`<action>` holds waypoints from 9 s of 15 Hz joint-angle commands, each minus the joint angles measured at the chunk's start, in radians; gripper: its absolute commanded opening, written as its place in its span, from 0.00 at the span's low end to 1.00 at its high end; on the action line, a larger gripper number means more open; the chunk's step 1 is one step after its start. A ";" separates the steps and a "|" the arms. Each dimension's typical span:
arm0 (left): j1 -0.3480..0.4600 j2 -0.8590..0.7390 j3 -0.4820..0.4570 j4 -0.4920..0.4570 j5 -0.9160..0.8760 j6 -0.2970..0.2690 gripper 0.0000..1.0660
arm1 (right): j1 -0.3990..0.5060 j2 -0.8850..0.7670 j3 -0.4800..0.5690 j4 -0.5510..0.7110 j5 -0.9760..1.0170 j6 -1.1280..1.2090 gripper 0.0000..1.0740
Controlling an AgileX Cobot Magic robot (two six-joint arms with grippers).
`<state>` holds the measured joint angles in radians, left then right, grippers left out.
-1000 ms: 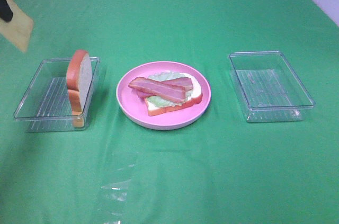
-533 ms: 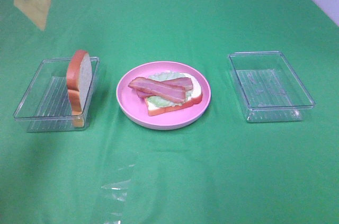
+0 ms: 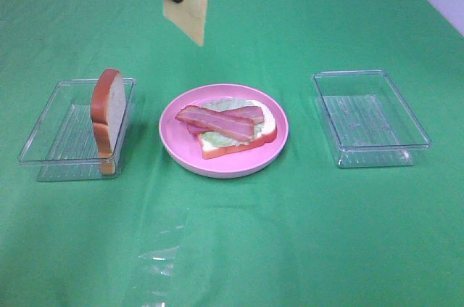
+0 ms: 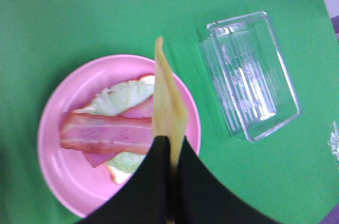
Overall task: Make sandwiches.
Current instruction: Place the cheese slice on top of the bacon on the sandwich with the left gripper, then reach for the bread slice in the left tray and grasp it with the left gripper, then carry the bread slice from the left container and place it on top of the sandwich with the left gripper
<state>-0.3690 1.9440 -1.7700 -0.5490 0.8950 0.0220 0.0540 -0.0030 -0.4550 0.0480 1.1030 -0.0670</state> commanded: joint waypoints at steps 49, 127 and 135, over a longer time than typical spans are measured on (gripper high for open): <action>0.004 0.196 -0.365 0.505 0.424 -0.215 0.95 | -0.006 -0.033 0.003 0.004 -0.005 -0.007 0.92; -0.030 0.379 -0.165 -0.183 0.091 -0.168 0.19 | -0.006 -0.033 0.003 0.004 -0.005 -0.007 0.92; -0.030 0.378 -0.171 0.025 0.207 -0.168 0.73 | -0.006 -0.033 0.003 0.004 -0.005 -0.007 0.92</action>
<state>-0.3940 2.3240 -1.9460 -0.5190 1.1000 -0.1410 0.0540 -0.0030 -0.4550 0.0480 1.1030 -0.0670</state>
